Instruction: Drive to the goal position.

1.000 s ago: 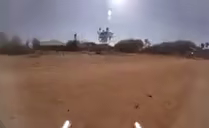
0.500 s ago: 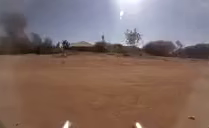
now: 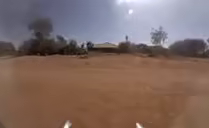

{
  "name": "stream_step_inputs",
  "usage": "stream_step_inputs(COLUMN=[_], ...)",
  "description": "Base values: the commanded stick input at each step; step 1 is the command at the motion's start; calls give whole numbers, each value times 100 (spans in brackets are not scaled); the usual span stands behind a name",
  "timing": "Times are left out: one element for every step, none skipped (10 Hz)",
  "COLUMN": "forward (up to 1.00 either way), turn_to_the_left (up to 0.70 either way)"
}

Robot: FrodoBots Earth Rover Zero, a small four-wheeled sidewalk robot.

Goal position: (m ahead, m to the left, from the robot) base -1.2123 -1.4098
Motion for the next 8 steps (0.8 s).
stream_step_inputs(forward=[70, 70, 70, 70, 70, 70, 70, 70], turn_to_the_left=[27, 27, 27, 27, 27, 27, 27, 27])
